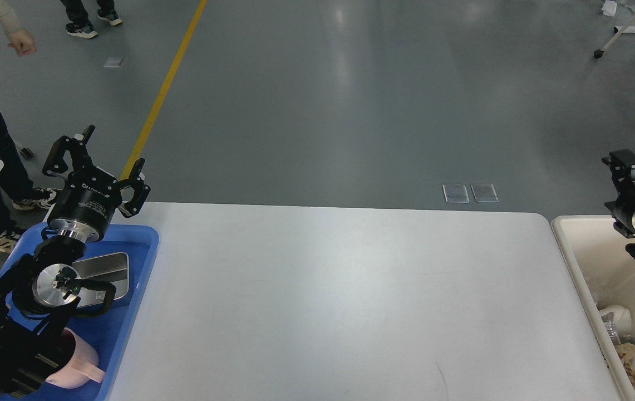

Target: Tidy desktop

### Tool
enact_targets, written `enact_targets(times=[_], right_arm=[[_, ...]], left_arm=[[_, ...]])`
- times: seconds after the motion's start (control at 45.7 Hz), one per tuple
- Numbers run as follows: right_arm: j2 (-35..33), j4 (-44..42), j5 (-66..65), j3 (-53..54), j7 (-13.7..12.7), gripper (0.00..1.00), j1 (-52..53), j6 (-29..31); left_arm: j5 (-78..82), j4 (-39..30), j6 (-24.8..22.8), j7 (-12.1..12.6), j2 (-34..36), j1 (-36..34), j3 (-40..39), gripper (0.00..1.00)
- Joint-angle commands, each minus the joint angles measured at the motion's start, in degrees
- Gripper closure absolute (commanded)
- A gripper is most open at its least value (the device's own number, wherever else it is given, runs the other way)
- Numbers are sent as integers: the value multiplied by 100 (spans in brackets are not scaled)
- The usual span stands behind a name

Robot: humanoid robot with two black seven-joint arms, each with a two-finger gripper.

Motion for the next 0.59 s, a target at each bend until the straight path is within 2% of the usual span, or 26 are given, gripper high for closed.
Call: enact_targets(times=[0.0, 0.153, 0.306, 0.394, 0.569], right_arm=[[172, 26, 1352, 1032, 16, 0, 173, 80], [366, 219, 2144, 2324, 86, 0, 270, 132], [427, 738, 2171, 3591, 113, 0, 147, 554], [576, 975, 2171, 3847, 113, 0, -72, 738], [542, 1818, 2162, 3864, 113, 0, -810, 1521]], left_arm=[[-10, 0, 5, 141, -27, 45, -17, 3], [-19, 0, 49, 159, -80, 107, -17, 3], [-142, -18, 49, 159, -63, 159, -26, 3], [-335, -70, 40, 159, -10, 300, -44, 3], [-450, -97, 14, 159, 69, 520, -131, 3]])
